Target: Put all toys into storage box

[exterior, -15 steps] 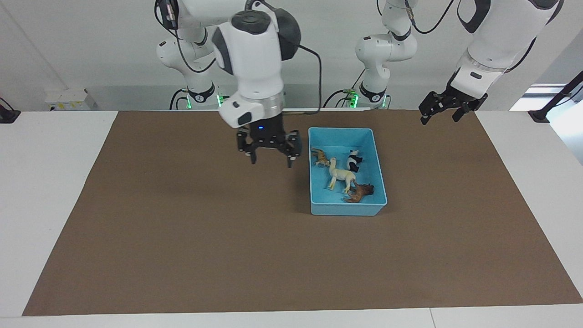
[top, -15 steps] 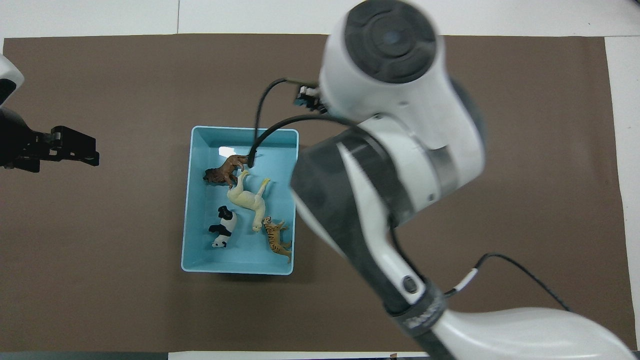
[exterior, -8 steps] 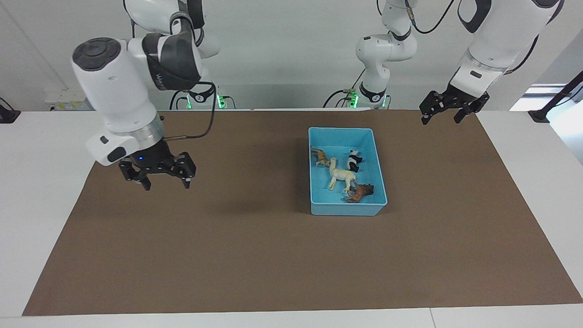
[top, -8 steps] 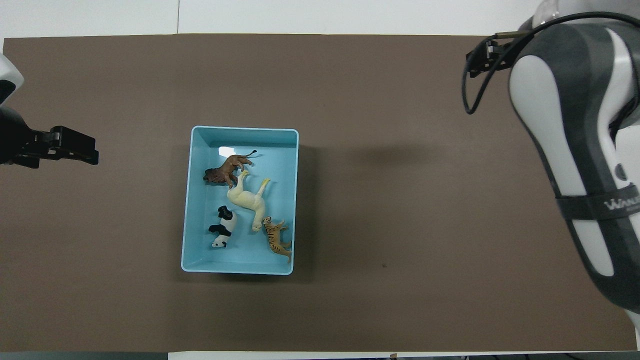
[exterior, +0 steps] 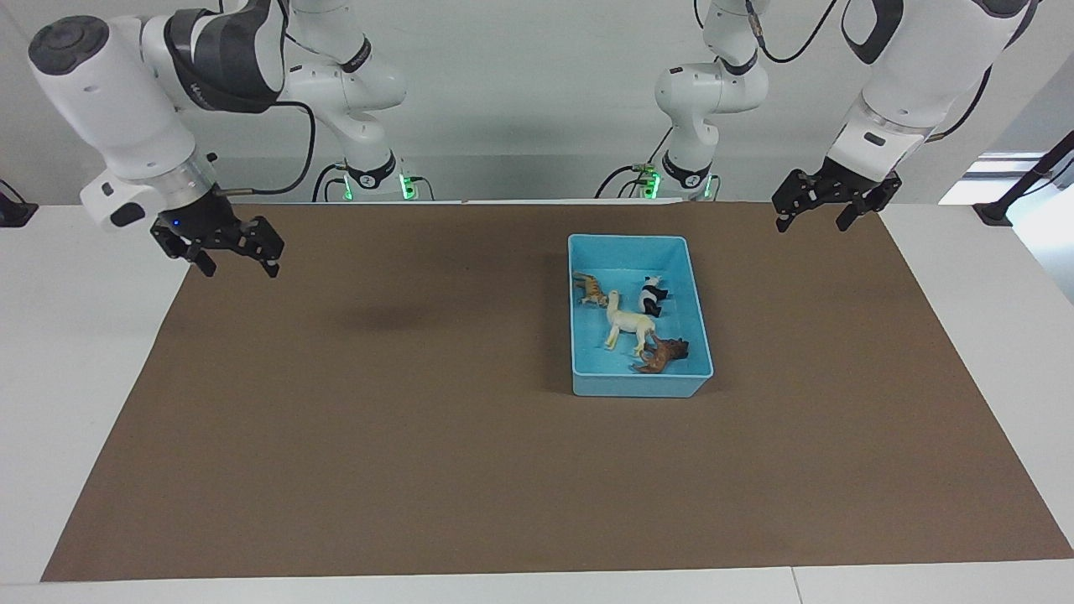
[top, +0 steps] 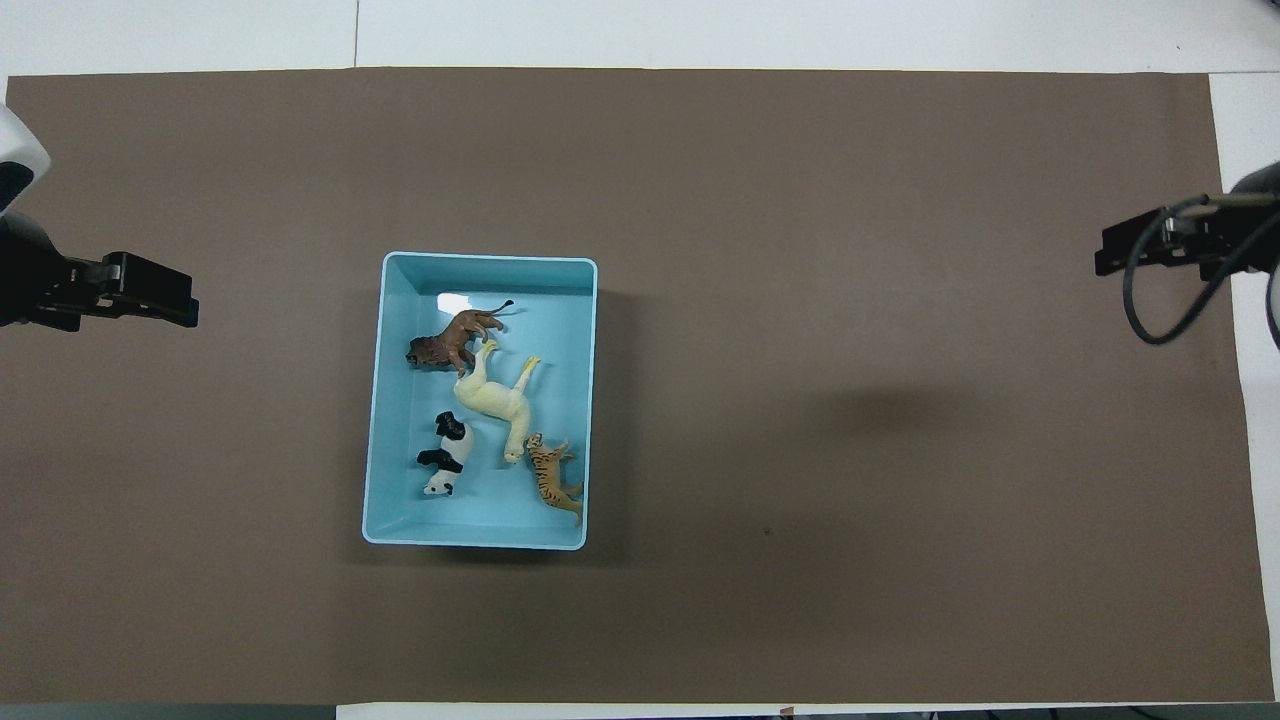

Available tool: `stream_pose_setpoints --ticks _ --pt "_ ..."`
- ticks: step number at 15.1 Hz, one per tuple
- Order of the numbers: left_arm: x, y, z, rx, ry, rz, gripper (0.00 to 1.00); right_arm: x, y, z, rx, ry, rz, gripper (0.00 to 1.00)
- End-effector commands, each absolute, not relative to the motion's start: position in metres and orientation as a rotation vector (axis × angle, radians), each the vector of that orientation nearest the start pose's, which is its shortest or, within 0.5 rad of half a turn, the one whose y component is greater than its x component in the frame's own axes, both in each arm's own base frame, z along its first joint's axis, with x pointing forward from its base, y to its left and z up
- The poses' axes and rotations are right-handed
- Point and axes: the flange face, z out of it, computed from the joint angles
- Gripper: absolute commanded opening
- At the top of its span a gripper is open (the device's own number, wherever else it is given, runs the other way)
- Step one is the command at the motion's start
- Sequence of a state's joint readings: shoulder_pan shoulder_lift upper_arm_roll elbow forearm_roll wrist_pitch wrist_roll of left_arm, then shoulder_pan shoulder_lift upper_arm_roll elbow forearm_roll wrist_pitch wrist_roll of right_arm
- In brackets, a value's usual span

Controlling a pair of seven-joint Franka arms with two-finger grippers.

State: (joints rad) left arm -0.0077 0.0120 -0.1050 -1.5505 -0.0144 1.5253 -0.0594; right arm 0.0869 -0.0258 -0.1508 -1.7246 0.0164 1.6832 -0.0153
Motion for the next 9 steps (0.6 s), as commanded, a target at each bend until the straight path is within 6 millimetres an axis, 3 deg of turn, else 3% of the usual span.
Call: stream_pose_setpoints --ticks 1,3,4,9 --pt "0.555 -0.058 0.614 -3.143 0.106 0.012 1.00 0.531 -0.031 0.590 -3.151 -0.007 0.059 1.00" --pt "0.552 -0.059 0.599 -3.139 0.111 0.041 1.00 0.536 -0.041 0.600 -3.166 -0.097 0.085 1.00" --pt "0.553 -0.059 0.599 -3.141 0.111 0.027 1.00 0.536 -0.049 0.601 -3.168 -0.102 0.074 1.00" --pt "0.553 -0.062 0.600 -3.141 0.115 0.022 1.00 0.538 -0.051 0.602 -3.170 -0.103 0.047 1.00"
